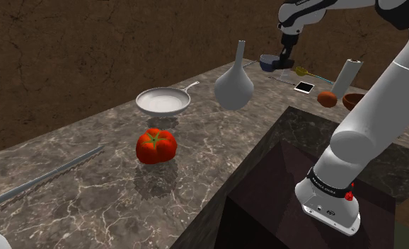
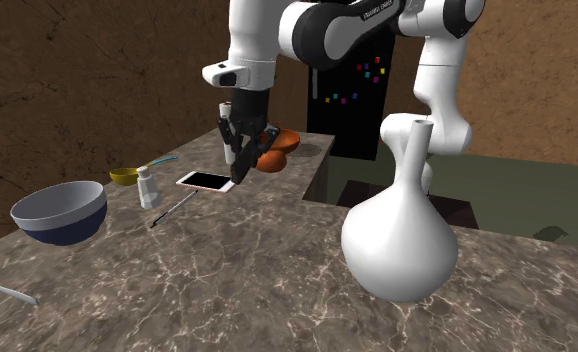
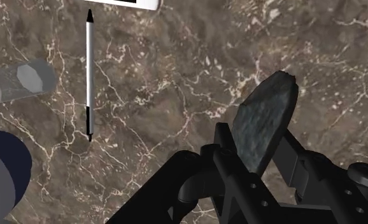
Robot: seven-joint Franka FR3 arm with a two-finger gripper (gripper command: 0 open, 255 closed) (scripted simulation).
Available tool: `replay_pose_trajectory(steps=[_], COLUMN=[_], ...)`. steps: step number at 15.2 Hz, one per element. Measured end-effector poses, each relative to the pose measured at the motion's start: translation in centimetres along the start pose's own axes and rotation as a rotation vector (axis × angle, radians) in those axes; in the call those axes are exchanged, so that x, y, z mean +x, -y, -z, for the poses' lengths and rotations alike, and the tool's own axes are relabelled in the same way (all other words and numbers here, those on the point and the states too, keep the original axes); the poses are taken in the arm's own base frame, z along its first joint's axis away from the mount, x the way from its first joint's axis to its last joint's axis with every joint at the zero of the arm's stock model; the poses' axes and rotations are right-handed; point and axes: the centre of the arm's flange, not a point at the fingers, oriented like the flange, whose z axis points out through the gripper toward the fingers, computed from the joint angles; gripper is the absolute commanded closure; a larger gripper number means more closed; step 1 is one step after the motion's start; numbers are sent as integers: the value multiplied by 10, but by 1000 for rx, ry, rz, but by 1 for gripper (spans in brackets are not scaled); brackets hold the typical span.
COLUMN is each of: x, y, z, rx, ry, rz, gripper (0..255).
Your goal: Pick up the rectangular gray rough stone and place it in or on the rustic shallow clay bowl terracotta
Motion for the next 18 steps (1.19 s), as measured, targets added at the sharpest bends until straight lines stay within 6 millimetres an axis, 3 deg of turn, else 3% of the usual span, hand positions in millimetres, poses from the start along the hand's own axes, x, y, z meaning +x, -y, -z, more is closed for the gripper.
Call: replay_pose_trajectory(steps=[3, 18], x=[-14, -210], y=[-3, -19], z=[4, -6], rx=[0, 0], ry=[0, 0], rz=[0, -2], gripper=[255, 255])
